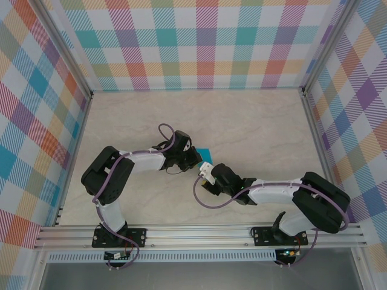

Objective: Fold a paper plane with a square sheet of paper (pick it up from the middle)
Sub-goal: Fold the wing for the fifth time at the center of the table.

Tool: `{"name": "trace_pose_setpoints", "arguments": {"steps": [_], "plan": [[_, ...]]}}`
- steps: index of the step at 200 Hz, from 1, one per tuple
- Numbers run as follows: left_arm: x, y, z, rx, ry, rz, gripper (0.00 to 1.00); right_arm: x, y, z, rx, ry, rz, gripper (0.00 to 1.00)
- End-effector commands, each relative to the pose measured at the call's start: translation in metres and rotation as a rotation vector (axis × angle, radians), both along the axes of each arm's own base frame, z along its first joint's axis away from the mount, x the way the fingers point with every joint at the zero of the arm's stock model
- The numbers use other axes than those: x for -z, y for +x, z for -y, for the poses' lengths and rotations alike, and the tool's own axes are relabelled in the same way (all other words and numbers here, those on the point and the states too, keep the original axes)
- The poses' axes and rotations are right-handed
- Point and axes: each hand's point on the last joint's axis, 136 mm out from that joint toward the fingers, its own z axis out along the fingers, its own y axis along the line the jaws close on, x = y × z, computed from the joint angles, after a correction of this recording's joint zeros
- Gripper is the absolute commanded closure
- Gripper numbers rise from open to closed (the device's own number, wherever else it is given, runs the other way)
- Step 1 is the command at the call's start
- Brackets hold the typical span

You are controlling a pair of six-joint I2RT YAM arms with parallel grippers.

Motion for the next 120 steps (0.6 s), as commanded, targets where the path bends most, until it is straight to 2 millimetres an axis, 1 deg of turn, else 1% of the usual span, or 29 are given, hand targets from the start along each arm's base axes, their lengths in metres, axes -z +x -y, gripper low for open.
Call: {"name": "trace_pose_setpoints", "arguments": {"steps": [1, 29, 69, 90, 107, 120], "plan": [[-0.006, 0.003, 0.0, 0.015, 0.001, 0.001, 0.92, -0.019, 0.017, -0.012, -0.013, 0.004, 0.122, 0.51], [-0.005, 0.003, 0.001, 0.015, 0.001, 0.0, 0.92, -0.008, 0.02, -0.016, -0.042, -0.041, 0.143, 0.55], [-0.005, 0.004, 0.001, 0.016, 0.001, -0.001, 0.92, -0.009, 0.029, -0.021, -0.038, -0.057, 0.178, 0.6], [-0.004, 0.003, 0.001, 0.018, 0.001, -0.003, 0.92, -0.005, 0.033, -0.024, -0.041, -0.07, 0.186, 0.64], [-0.003, 0.002, 0.001, 0.018, 0.001, -0.006, 0.92, 0.0, 0.035, -0.022, -0.027, -0.088, 0.182, 0.69], [-0.003, 0.003, 0.001, 0.018, 0.002, -0.004, 0.92, 0.003, 0.036, -0.02, -0.017, -0.099, 0.182, 0.7]]}}
